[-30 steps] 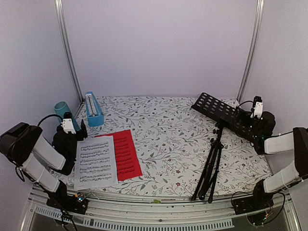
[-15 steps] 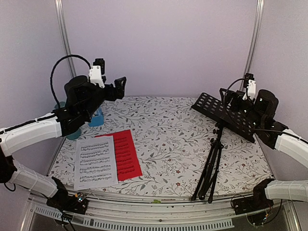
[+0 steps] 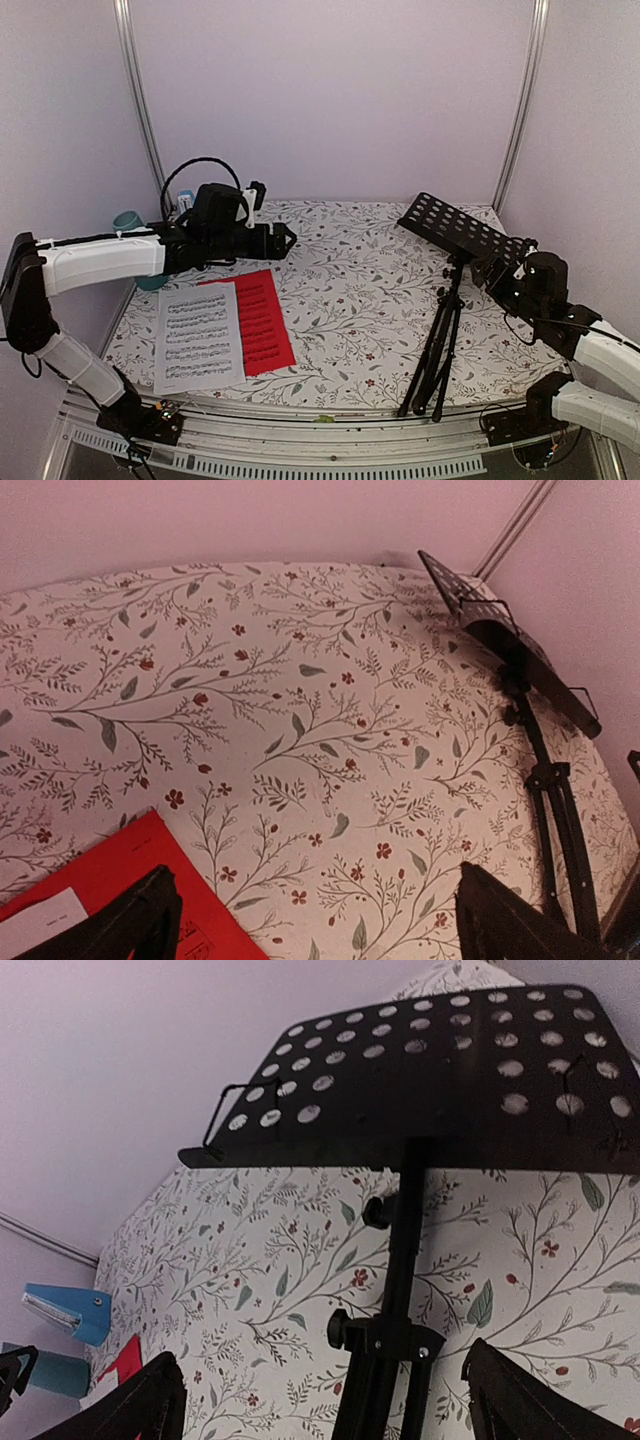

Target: Set up the instrument practice props

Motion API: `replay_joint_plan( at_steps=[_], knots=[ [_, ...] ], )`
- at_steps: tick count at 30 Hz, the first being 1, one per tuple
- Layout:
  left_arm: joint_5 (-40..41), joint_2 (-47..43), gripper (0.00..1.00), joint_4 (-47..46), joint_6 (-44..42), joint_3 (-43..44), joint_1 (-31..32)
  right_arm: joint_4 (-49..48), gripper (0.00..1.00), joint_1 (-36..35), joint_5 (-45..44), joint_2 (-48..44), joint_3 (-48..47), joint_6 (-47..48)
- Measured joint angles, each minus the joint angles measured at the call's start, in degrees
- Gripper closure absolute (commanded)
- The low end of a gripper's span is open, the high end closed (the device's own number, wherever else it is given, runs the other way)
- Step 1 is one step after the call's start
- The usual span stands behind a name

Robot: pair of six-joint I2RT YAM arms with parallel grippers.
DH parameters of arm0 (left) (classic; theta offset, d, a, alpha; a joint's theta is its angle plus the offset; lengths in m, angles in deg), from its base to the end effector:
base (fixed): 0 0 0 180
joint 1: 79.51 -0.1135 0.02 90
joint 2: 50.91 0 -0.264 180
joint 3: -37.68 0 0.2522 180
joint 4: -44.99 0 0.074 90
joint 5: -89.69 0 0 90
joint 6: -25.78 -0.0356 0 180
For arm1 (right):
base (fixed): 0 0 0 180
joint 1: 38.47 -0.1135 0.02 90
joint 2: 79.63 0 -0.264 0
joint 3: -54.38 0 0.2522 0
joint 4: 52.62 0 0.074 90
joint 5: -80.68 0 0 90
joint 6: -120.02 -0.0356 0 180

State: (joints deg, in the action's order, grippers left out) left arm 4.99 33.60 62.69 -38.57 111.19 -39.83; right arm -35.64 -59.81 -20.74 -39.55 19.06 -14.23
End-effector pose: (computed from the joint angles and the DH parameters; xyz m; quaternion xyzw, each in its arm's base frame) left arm 0.2625 -0.2135 0.2756 0.0816 0.8558 -0.2414 0.4502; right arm 0.1614 0.0555 0.2222 0.2183 0.7962 0.2332 0.5139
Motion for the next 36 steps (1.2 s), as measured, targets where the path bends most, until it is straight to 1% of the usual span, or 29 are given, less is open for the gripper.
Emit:
replay_joint_plan(
  at_steps=[5, 9, 12, 14, 16, 19, 24, 27, 30, 33, 36],
  knots=[
    [-3.34, 3.54, 0.04, 1.09, 4.17, -1.16, 0.20, 3.63, 0.00, 0.94, 3.58, 8.76, -1.16, -3.74],
    [-3.54, 4.11, 0.04, 1.01, 6.43, -1.31, 0.37, 4.04, 0.09, 4.94, 7.78, 19.50, -6.05, -3.98],
    [-3.02, 4.11, 0.04, 0.96, 7.34, -1.31, 0.68, 3.98, 0.11, 7.43, 10.64, 26.45, -9.31, -3.15],
    [-2.47, 4.11, 0.04, 1.16, 7.61, -1.31, 1.01, 3.65, 0.12, 7.98, 12.13, 29.09, -10.25, -2.40],
    [-1.75, 4.09, 0.04, 1.49, 7.82, -1.31, 1.49, 3.85, 0.13, 7.85, 13.51, 29.35, -9.97, -2.19],
    [-0.50, 3.85, 0.04, 2.73, 8.55, -1.31, 2.23, 3.96, 0.13, 6.08, 13.84, 28.61, -9.03, -2.51],
    [3.67, 2.25, 0.04, 7.87, 12.70, -1.31, 2.43, 5.86, 0.13, -1.40, 13.09, 28.30, -7.48, -4.87],
    [4.46, 1.42, 0.04, 9.49, 13.79, -1.49, 2.34, 6.43, 0.14, -2.67, 12.70, 28.85, -6.51, -6.32],
    [4.31, 0.15, 0.04, 10.51, 14.38, -1.95, 2.14, 7.10, 0.17, -3.06, 11.23, 30.64, -6.60, -7.43],
    [2.14, -0.85, 0.04, 10.56, 14.93, -2.01, 1.77, 9.86, 0.17, -4.70, 9.97, 34.86, -9.29, -7.65],
    [-0.59, -0.98, 0.04, 10.69, 15.78, -1.75, 1.53, 13.11, 0.22, -8.13, 7.74, 40.30, -14.99, -7.32]
  ],
)
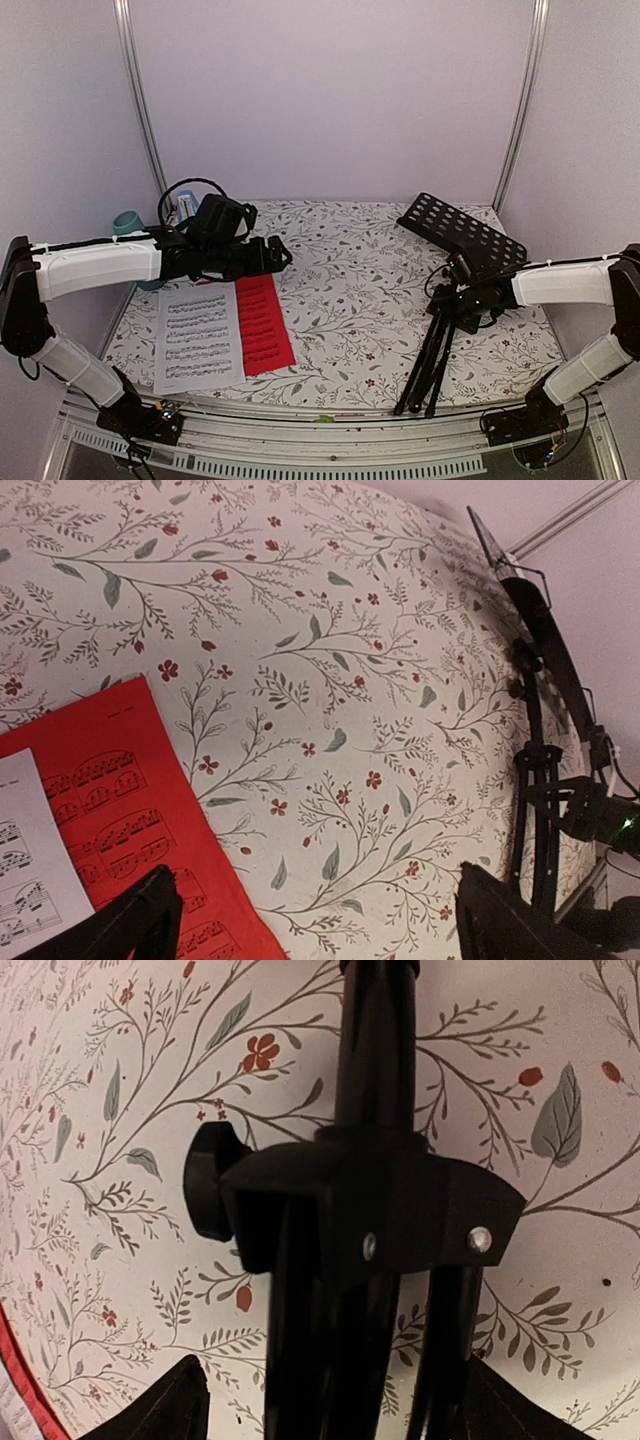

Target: Set up the instrument practice props

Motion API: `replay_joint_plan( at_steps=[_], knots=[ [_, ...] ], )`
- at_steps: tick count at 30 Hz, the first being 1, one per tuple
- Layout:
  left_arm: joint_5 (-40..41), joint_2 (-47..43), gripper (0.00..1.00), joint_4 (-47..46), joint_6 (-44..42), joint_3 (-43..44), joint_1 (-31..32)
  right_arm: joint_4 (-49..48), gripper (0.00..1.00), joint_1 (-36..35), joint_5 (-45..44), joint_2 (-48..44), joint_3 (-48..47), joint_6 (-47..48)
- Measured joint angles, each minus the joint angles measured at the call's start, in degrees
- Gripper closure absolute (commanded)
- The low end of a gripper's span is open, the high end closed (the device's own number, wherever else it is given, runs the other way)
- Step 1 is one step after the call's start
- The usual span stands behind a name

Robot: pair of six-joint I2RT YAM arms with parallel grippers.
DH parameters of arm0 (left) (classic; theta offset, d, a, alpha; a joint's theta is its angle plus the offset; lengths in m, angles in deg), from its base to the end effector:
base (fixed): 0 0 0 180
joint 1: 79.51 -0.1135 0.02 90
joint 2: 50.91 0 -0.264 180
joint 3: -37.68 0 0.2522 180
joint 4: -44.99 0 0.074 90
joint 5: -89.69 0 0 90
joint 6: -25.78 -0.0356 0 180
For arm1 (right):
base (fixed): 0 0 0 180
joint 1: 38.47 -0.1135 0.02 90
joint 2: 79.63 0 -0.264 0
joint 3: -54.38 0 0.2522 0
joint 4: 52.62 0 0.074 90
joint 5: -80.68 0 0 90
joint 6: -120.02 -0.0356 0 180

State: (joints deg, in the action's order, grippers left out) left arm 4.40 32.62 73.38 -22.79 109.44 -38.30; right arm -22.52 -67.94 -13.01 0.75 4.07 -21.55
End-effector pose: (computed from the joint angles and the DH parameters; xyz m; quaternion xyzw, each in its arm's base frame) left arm 0.2433 -0.2092 0.2538 -0.0191 0.9061 -0.2500 0.3408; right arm 0.2176 0.1203 0.1524 0.1932 0.9463 0.1435 0.2158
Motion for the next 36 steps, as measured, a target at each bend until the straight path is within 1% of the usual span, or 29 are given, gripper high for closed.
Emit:
replay_joint_plan(
  at_steps=[1, 3, 4, 5, 6, 7, 8, 9, 11, 16, 19, 24, 28, 31, 36],
  knots=[
    [-1.14, 0.00, 0.04, 0.07, 0.26, 0.17, -0.07, 1.46, 0.26, -1.01, -0.98, 1.64, -1.84, 0.13],
    [-3.17, 0.00, 0.04, -0.42, 0.55, 0.28, -0.13, 1.73, 0.46, -1.88, -1.79, 3.61, -3.19, 1.05],
    [-4.33, 0.00, 0.04, -0.74, 0.63, 0.26, -0.15, 1.42, 0.60, -2.14, -2.03, 4.17, -3.32, 1.60],
    [-5.40, 0.00, 0.04, -1.33, 0.68, 0.11, -0.17, 0.96, 0.71, -2.36, -2.25, 4.59, -3.28, 1.36],
    [-6.58, -0.02, 0.04, -2.40, 0.79, -0.22, -0.20, 1.16, 0.78, -2.34, -2.45, 5.05, -3.30, 0.15],
    [-7.76, -0.09, 0.04, -4.20, 1.05, -0.96, -0.24, 1.42, 0.88, -2.16, -2.56, 5.29, -3.26, -1.18],
    [-8.66, -0.15, 0.04, -5.68, 1.51, -1.79, -0.26, 0.87, 0.95, -2.14, -2.82, 5.25, -3.26, -0.85],
    [-9.97, -0.26, 0.04, -7.76, 2.05, -3.15, -0.33, 0.04, 1.00, -2.05, -2.45, 5.70, -3.65, 0.48],
    [-12.50, -0.15, 0.04, -11.15, 3.65, -5.57, -0.52, 1.70, 1.00, -2.38, -2.21, 6.88, -5.73, 3.28],
    [-17.92, 3.21, 0.06, -18.12, 6.95, -7.54, -0.85, 0.02, 1.00, -4.04, -0.98, 9.27, -7.78, 9.70],
    [-20.74, 5.05, 0.07, -24.68, 9.44, -9.75, -0.90, -0.87, 1.00, -4.44, 1.36, 9.20, -7.85, 12.55],
    [-23.47, 7.85, 0.10, -35.15, 13.97, -13.97, -0.85, -2.40, 1.00, -5.14, 7.69, 5.84, -7.89, 16.22],
    [-24.61, 10.47, 0.12, -44.89, 17.66, -16.52, -0.68, -4.94, 1.00, -7.02, 14.21, 2.49, -7.89, 17.22],
    [-25.31, 13.22, 0.14, -51.15, 19.65, -16.37, -0.44, -8.41, 1.00, -8.59, 19.43, 0.83, -7.96, 17.27],
    [-26.18, 16.92, 0.15, -56.46, 20.94, -12.81, 0.07, -14.71, 1.00, -10.27, 26.53, 0.24, -7.98, 17.09]
  ],
)
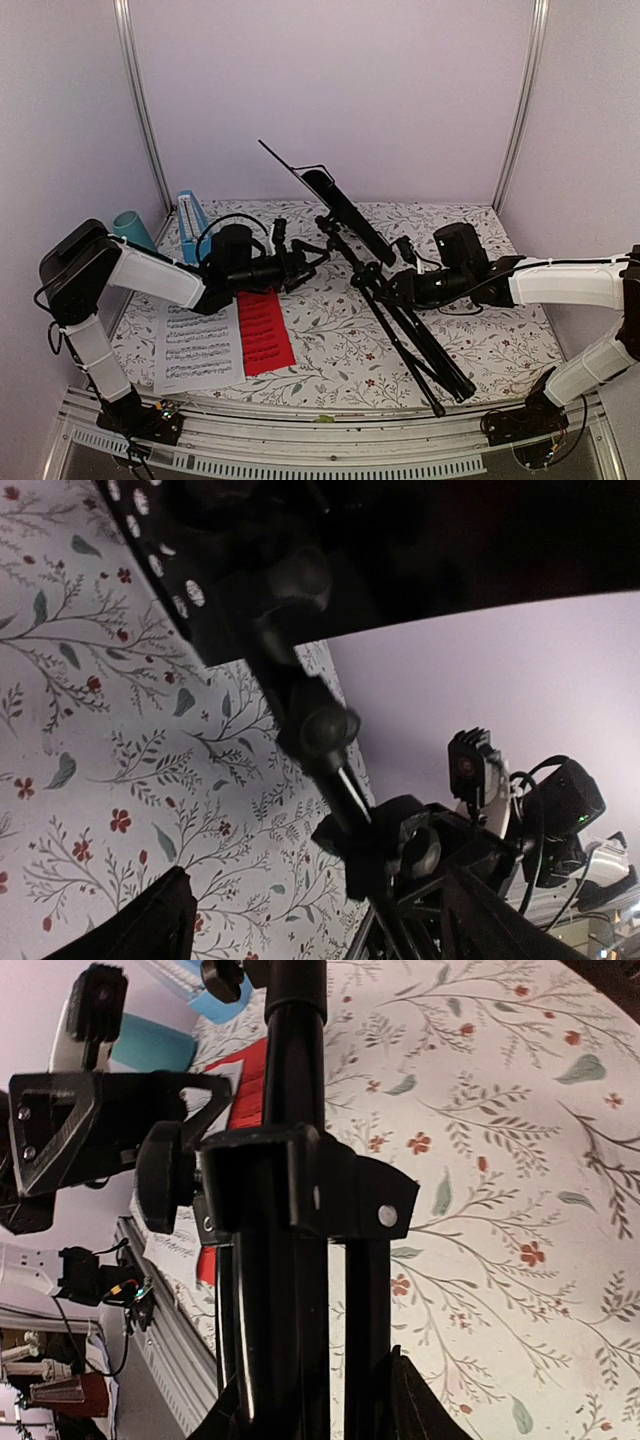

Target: Set up the instrument practice props

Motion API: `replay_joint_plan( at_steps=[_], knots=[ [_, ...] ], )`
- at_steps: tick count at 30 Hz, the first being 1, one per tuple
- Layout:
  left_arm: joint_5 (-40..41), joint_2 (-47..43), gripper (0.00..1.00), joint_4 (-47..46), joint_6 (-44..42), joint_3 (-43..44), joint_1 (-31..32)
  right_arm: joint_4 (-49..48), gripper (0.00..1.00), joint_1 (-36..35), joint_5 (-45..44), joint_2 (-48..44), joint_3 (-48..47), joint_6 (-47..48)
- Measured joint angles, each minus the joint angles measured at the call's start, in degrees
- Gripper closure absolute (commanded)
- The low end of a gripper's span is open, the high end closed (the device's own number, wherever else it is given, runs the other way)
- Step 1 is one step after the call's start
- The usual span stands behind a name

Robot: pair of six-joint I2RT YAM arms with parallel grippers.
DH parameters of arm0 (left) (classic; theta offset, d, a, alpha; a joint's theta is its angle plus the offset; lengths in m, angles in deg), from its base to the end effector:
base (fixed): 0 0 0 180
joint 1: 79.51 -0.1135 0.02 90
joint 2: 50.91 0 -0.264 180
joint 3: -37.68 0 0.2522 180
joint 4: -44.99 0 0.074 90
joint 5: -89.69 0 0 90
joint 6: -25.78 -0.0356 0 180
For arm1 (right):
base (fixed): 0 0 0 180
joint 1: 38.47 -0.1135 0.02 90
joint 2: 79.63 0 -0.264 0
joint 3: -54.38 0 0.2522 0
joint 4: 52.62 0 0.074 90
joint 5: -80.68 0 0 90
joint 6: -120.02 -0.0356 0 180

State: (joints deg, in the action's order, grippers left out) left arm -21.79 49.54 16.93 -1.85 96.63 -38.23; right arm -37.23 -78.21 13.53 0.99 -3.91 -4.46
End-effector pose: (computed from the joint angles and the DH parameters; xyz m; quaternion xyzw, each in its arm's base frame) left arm 0.2627 -0.2479 0.1811 -0.0276 0.7793 -0.5689 0.2612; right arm 0.2178 0.1991 0.2128 -0.1276 0.8750 0.4024 0.2371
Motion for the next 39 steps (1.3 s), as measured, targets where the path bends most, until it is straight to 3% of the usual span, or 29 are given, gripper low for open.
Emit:
replay_joint_plan(
  at_steps=[8, 18, 22, 27, 34, 37, 39],
  knots=[
    [0.98, 2.03, 0.23, -2.60, 0.76, 7.89, 0.74, -6.38, 1.00, -0.74, 8.55, 0.00, 0.00, -2.71],
    [7.04, 3.19, 0.22, -2.71, 2.86, 8.11, 1.75, -17.00, 1.00, -0.59, 12.22, 0.02, 0.85, -9.14],
    [7.61, 3.23, 0.28, -3.43, 2.89, 8.48, 1.97, -21.00, 1.00, -0.59, 14.25, 0.46, 2.21, -11.67],
    [7.17, 5.01, 0.45, -3.30, 2.19, 12.72, 2.23, -23.91, 1.00, -0.50, 16.02, 1.55, 2.23, -13.49],
    [6.97, 5.90, 0.96, -1.99, 2.80, 16.26, 2.78, -26.08, 1.00, -0.15, 15.87, 2.03, 2.29, -13.35],
    [6.36, 5.99, 1.00, -1.18, 5.64, 19.34, 3.63, -26.88, 1.00, -0.44, 15.41, 2.43, 2.60, -8.94],
    [5.49, 5.97, 1.00, -0.15, 2.51, 21.38, 4.04, -27.26, 0.80, -0.59, 15.34, 2.21, 2.60, -6.56]
  ],
)
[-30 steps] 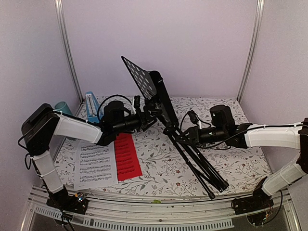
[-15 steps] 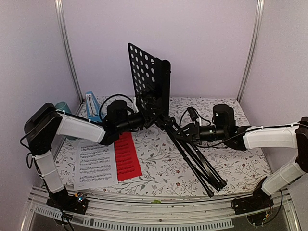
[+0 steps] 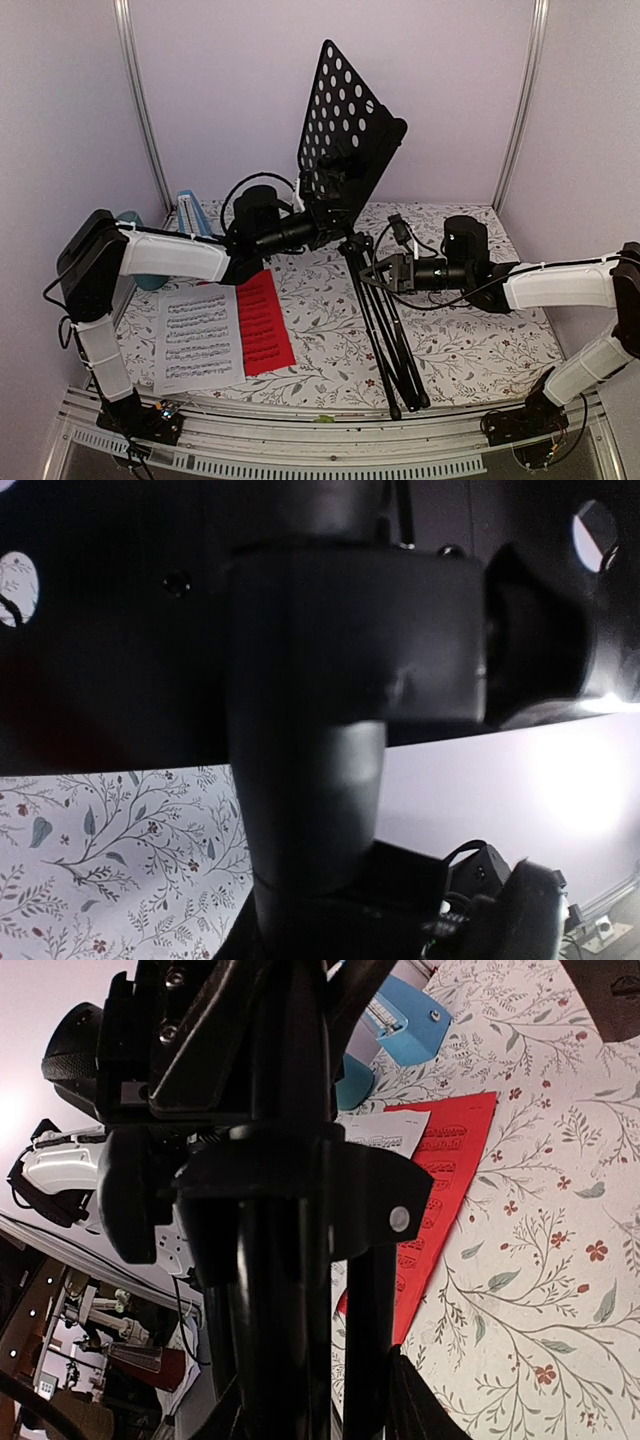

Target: Set up the instrument practice props

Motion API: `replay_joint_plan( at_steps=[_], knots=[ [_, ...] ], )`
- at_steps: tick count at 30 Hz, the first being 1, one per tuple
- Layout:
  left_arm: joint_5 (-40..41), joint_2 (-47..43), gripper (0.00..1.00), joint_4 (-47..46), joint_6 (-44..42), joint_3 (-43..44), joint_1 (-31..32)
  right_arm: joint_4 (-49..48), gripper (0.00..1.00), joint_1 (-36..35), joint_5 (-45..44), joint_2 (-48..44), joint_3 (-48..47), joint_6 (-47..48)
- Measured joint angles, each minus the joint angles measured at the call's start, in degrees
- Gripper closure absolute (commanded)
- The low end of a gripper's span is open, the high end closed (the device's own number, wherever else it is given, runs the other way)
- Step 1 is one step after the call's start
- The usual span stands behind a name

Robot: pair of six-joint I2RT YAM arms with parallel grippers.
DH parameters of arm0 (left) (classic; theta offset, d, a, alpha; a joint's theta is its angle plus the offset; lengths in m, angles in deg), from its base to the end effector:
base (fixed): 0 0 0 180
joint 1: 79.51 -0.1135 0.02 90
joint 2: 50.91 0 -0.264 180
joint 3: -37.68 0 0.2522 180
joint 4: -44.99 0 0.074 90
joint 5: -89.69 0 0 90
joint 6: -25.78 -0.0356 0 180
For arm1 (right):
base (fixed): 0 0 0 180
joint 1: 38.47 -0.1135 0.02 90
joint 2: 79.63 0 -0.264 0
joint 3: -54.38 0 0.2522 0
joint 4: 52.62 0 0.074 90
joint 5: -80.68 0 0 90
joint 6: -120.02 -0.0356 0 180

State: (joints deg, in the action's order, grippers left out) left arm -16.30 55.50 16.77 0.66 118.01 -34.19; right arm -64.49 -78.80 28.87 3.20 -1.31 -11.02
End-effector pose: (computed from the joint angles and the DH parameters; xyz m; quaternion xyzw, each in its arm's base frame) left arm 0.2949 -0.3121 0.2599 -0.0180 0.6941 -0.6401 0.3289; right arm 0.2220 0.2173 0.2335 -0.1939 0.7523 0.5710 0.2654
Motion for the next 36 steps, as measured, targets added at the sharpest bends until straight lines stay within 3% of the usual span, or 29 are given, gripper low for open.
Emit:
replay_joint_plan(
  at_steps=[4, 7, 12, 14, 17, 27, 36],
  knots=[
    [-0.02, -0.07, 1.00, 4.31, -6.16, 2.99, 0.07, 1.27, 0.39, 0.04, -3.26, -0.66, -0.20, 4.94],
    [0.96, -0.07, 1.00, 10.38, -13.46, 5.79, 0.22, 3.67, 0.27, 0.04, -6.99, -2.27, -1.53, 8.17],
    [2.75, -0.04, 1.00, 22.38, -21.22, 12.63, 0.68, 5.05, 0.18, -0.17, -15.69, -9.40, -6.01, 13.84],
    [3.43, -0.04, 1.00, 24.44, -23.89, 15.04, 0.81, 5.11, 0.07, -0.17, -19.63, -12.13, -6.97, 15.45],
    [3.91, -0.04, 1.00, 25.66, -28.02, 17.99, 1.33, 6.21, 0.01, -0.17, -24.20, -14.84, -7.10, 17.22],
    [7.50, -0.04, 1.00, 26.47, -41.16, 25.53, 3.80, 11.56, 0.01, -1.05, -34.07, -15.89, -5.88, 19.76],
    [8.92, -0.02, 1.00, 25.70, -46.27, 31.26, 4.79, 12.33, 0.01, -2.25, -37.86, -9.31, -4.35, 19.54]
  ],
)
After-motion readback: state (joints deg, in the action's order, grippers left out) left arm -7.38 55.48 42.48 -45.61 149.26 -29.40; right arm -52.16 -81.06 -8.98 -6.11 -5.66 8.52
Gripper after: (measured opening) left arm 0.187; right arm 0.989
